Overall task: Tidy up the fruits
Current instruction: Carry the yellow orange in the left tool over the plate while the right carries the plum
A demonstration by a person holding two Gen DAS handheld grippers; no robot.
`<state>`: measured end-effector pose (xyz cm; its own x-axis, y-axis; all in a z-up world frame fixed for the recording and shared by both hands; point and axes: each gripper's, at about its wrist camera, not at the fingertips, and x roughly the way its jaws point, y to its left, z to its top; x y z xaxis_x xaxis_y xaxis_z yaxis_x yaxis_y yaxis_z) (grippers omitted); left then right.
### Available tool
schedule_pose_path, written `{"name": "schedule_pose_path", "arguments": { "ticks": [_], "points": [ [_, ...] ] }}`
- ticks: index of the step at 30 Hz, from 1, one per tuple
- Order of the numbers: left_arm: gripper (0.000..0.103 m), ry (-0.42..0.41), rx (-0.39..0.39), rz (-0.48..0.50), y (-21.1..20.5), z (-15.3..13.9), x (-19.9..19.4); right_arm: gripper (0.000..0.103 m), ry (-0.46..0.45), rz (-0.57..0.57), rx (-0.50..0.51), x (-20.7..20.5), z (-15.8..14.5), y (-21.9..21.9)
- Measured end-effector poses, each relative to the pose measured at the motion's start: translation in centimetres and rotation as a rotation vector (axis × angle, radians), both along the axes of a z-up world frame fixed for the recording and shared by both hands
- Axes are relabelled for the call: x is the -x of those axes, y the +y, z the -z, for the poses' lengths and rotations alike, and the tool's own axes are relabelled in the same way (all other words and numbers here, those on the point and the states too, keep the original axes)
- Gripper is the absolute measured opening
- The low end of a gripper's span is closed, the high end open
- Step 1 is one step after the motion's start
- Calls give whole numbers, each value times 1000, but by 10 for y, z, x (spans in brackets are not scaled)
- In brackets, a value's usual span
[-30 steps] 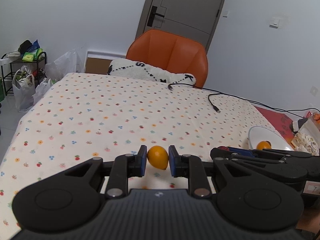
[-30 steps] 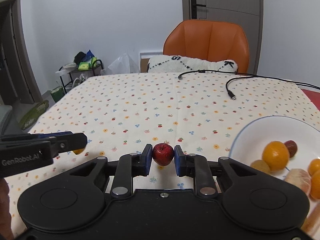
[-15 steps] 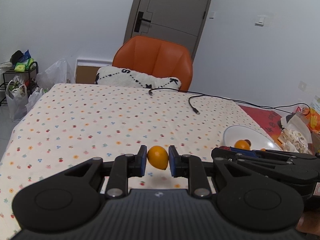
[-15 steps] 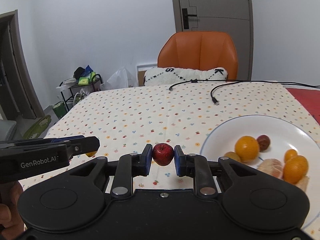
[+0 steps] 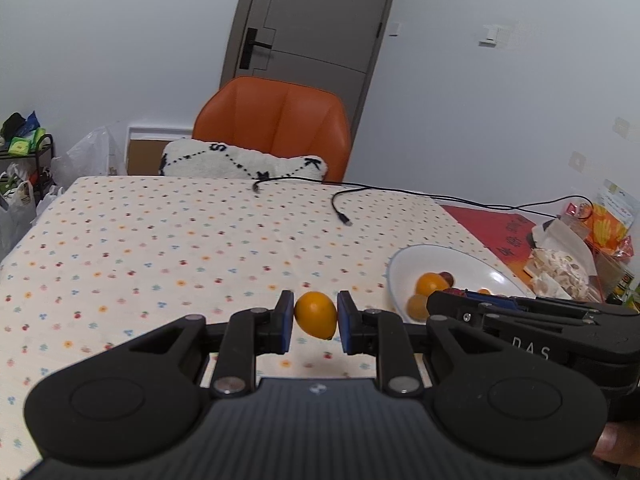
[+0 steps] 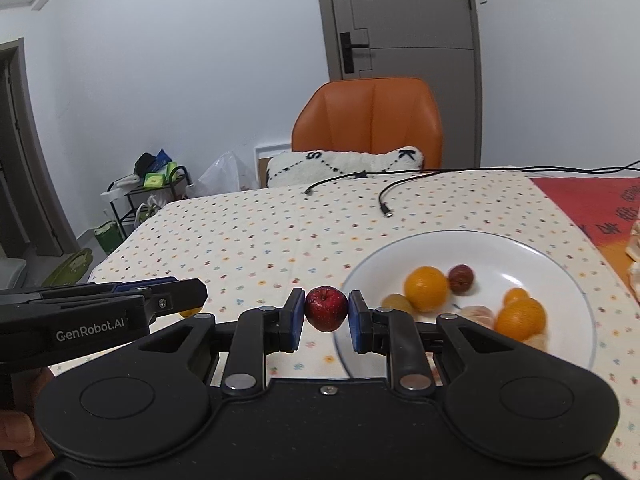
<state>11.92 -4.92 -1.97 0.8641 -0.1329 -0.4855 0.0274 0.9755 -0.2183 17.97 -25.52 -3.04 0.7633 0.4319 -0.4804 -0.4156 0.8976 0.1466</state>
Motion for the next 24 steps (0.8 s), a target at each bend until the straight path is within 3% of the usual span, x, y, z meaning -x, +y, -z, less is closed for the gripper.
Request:
{"name": "schedule_pose_path", "arguments": {
  "ticks": [24],
  "points": [
    [21, 3, -12, 143, -83, 6, -9, 22, -1, 159, -27, 16, 9, -92]
  ]
}}
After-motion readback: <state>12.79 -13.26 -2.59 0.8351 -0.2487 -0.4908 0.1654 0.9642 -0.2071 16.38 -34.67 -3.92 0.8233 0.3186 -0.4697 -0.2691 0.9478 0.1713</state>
